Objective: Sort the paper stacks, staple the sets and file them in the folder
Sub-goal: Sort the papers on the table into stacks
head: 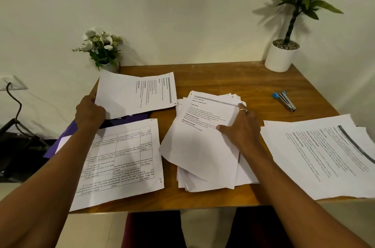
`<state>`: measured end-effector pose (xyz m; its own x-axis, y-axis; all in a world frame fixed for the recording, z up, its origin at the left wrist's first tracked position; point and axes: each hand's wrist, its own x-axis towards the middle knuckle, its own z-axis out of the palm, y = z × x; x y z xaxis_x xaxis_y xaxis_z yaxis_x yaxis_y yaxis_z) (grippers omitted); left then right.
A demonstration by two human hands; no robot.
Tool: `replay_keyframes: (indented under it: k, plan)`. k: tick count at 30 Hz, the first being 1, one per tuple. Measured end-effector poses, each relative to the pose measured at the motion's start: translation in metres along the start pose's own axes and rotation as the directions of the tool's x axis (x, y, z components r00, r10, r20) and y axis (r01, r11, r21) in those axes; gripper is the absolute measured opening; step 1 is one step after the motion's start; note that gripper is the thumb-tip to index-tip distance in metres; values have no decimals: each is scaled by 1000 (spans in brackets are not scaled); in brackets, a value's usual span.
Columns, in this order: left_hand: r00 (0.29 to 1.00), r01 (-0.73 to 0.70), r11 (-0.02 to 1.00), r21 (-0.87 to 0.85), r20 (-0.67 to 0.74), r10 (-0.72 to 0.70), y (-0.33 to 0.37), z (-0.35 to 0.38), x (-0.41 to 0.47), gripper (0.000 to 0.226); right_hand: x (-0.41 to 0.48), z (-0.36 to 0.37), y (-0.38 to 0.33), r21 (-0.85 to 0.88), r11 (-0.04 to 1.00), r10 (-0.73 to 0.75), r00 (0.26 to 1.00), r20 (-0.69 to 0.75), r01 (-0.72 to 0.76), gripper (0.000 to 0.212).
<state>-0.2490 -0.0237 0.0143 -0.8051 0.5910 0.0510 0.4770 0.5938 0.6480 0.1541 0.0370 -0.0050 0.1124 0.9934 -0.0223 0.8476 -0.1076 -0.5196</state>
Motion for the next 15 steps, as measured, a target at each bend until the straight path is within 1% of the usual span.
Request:
replay_keyframes:
  k: [2, 4, 6, 9, 11, 12, 14, 15]
  plan:
    - [999, -31, 997, 74, -41, 34, 1, 3, -1, 43, 0, -2, 0, 13, 1000, 1, 1000, -5, 0, 108]
    - [992, -53, 978, 202, -104, 75, 2, 5, -2, 55, 1, -6, 0, 56, 998, 9, 1000, 1, -9, 107]
    - [981, -104, 965, 242, -135, 139, 10, 6, -7, 61, 4, -10, 1, 101, 994, 48, 998, 26, -51, 107]
    - [946, -281, 943, 177, -116, 303, 31, 12, -25, 49, 10, -13, 3, 152, 984, 96, 995, 7, -96, 108]
    - [902, -414, 904, 105, -86, 423, 50, 15, -43, 36, 11, -13, 5, 203, 976, 89, 995, -46, -78, 108]
    - [883, -464, 885, 38, -56, 465, 61, 16, -55, 31, 10, -13, 6, 233, 971, 78, 994, -74, -59, 106]
    - [861, -503, 857, -116, 27, 509, 82, 17, -80, 23, 8, -14, 8, 304, 953, 58, 991, -122, -18, 96]
    - [858, -486, 855, -178, 86, 506, 92, 17, -93, 19, 8, -15, 10, 336, 942, 44, 990, -133, 3, 86]
